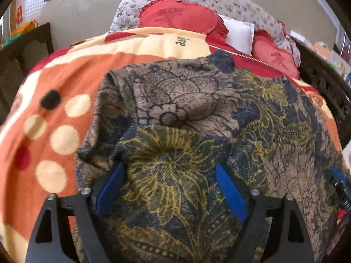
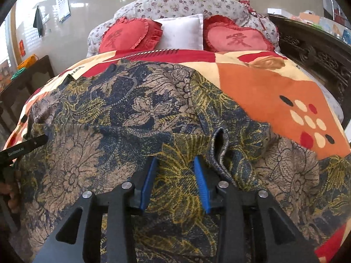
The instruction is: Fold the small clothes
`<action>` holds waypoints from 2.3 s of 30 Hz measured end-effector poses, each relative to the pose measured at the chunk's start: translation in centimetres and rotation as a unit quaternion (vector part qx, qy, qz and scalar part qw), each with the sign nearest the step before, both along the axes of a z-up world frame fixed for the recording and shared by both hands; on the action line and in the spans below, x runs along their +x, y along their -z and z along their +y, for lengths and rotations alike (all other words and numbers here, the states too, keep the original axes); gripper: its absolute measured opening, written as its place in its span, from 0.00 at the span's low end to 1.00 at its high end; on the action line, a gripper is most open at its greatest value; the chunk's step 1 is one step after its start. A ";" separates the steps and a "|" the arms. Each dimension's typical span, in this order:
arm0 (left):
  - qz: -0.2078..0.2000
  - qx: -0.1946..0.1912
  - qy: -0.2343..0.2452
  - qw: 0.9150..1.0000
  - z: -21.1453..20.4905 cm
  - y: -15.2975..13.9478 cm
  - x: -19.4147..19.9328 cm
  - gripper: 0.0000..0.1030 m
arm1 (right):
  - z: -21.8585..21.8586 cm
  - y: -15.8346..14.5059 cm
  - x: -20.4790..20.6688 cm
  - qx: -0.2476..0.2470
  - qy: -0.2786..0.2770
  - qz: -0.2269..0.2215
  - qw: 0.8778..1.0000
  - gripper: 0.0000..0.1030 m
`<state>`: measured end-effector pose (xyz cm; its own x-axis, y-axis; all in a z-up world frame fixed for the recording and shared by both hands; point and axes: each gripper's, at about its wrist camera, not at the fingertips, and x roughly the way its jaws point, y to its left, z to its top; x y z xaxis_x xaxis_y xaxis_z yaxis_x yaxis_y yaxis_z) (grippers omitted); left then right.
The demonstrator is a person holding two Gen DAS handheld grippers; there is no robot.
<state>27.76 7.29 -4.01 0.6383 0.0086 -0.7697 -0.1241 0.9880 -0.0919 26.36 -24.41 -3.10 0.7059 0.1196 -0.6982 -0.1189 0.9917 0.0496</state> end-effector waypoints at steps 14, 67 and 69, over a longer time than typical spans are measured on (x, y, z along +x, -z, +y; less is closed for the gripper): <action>0.003 0.002 0.017 1.000 -1.4 0.2 -9.5 0.80 | 0.3 -2.1 -6.4 0.010 0.003 0.032 0.999 0.47; -0.004 -0.032 0.022 0.999 -1.1 1.6 -12.8 1.00 | -28.6 -24.3 -8.4 0.176 0.107 -0.177 0.962 0.12; -0.008 -0.040 0.021 0.999 -0.9 1.5 -12.9 1.00 | -23.4 -23.5 -7.5 0.173 0.050 -0.166 0.970 0.12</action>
